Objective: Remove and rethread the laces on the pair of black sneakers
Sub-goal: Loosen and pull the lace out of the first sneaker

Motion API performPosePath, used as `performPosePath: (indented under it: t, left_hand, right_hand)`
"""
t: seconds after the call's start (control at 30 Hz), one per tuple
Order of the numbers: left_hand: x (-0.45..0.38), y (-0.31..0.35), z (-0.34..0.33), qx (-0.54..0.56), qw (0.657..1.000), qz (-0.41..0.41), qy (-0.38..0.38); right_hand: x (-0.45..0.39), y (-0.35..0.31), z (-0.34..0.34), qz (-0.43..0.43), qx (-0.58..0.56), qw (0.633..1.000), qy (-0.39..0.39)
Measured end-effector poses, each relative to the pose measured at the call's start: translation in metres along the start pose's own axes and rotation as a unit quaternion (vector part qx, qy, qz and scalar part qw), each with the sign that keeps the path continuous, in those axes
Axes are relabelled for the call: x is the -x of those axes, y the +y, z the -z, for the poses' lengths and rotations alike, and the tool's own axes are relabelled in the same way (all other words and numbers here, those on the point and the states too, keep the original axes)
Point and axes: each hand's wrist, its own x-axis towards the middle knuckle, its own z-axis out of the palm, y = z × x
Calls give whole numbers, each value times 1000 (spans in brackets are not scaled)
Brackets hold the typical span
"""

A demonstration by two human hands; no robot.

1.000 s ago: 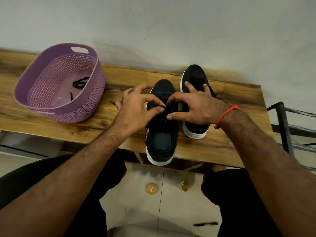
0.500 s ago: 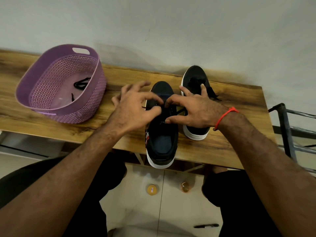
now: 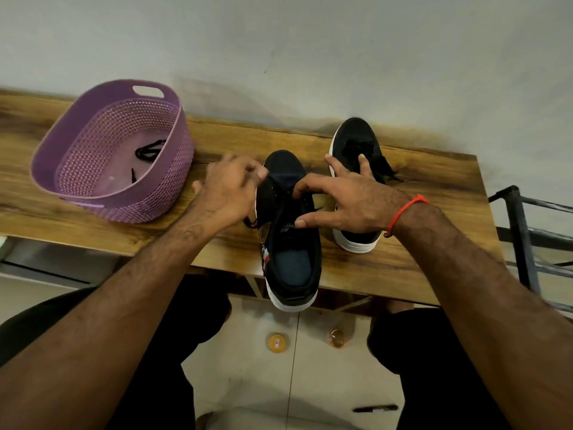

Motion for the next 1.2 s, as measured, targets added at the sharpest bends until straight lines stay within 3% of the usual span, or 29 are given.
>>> performPosePath:
  t: [0.1, 0.2, 0.33, 0.5, 0.73, 0.9, 1.03, 1.2]
  left_hand:
    - [-3, -10, 9, 16, 992, 59, 112]
    - [3, -9, 10, -31, 988, -4, 153]
    - [9, 8, 5, -58, 995, -73, 21]
    - [9, 6, 2, -3, 992, 17, -127]
    - [5, 4, 12, 50, 980, 96, -164]
    - [7, 3, 9, 140, 966, 120, -179]
    - [6, 4, 10, 138, 969, 104, -177]
    - [3, 1, 12, 116, 971, 101, -184]
  right_hand:
    - [-1, 1, -1, -4, -9, 1000, 2]
    - [-1, 1, 0, -6, -9, 1000, 3]
    - [0, 0, 0, -8, -7, 1000, 12]
    - [0, -15, -5, -24, 27, 990, 133]
    - [-5, -38, -24, -43, 165, 971, 168]
    - [-7, -44, -31, -22, 179, 955, 235]
    - [-7, -37, -26, 1, 137, 950, 280]
    - [-6, -23, -10, -53, -30, 930, 361]
